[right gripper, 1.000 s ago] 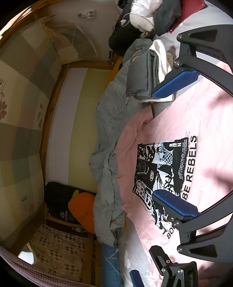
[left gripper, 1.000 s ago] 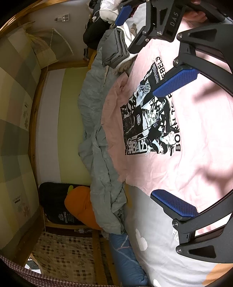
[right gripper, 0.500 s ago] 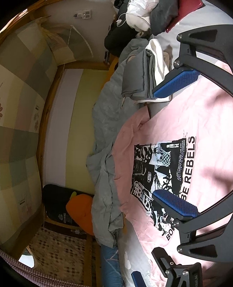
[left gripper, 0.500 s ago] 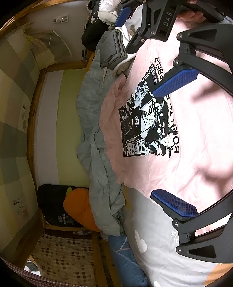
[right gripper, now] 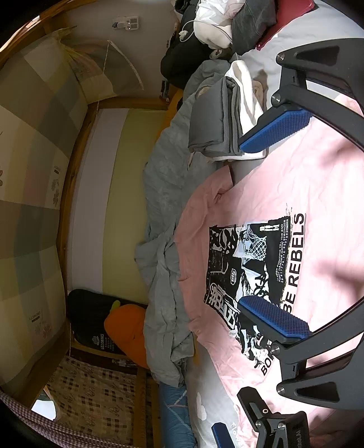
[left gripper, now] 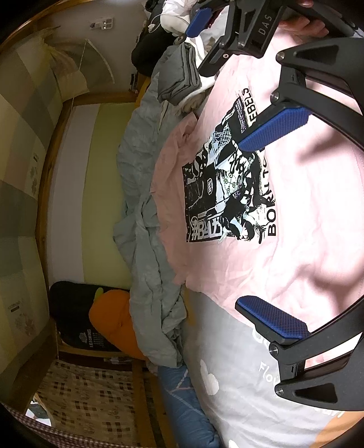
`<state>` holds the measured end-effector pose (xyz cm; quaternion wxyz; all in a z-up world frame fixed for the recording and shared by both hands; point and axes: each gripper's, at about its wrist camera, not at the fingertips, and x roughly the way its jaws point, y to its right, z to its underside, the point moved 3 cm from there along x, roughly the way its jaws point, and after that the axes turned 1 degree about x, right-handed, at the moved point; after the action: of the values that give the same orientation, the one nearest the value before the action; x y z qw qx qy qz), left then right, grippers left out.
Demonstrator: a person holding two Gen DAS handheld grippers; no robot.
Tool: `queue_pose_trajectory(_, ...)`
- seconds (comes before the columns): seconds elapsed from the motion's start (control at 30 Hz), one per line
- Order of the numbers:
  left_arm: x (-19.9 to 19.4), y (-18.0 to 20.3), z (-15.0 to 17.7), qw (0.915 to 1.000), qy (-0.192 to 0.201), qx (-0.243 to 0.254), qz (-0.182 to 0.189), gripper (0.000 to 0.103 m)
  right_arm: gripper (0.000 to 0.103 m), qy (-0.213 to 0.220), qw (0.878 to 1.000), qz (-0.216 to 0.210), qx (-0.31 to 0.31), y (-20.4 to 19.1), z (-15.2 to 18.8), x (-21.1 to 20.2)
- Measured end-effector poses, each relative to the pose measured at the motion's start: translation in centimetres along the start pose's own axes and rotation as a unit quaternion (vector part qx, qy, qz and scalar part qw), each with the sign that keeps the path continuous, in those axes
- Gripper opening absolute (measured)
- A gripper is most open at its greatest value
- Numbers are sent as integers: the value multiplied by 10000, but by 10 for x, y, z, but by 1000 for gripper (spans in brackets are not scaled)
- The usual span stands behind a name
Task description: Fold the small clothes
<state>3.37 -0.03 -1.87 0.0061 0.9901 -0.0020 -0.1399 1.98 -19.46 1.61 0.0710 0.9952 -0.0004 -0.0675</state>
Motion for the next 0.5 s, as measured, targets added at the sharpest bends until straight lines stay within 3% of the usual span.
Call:
queue_pose_trajectory(0.27,1,1,-1,9999,4,26,118,103,102,-94,9995,-287,82,0,2,1)
queue_pose_trajectory(0.5,-3,6,-1,9998,111,141,-92,103,102,-321,9989,-282,174,0,4,8)
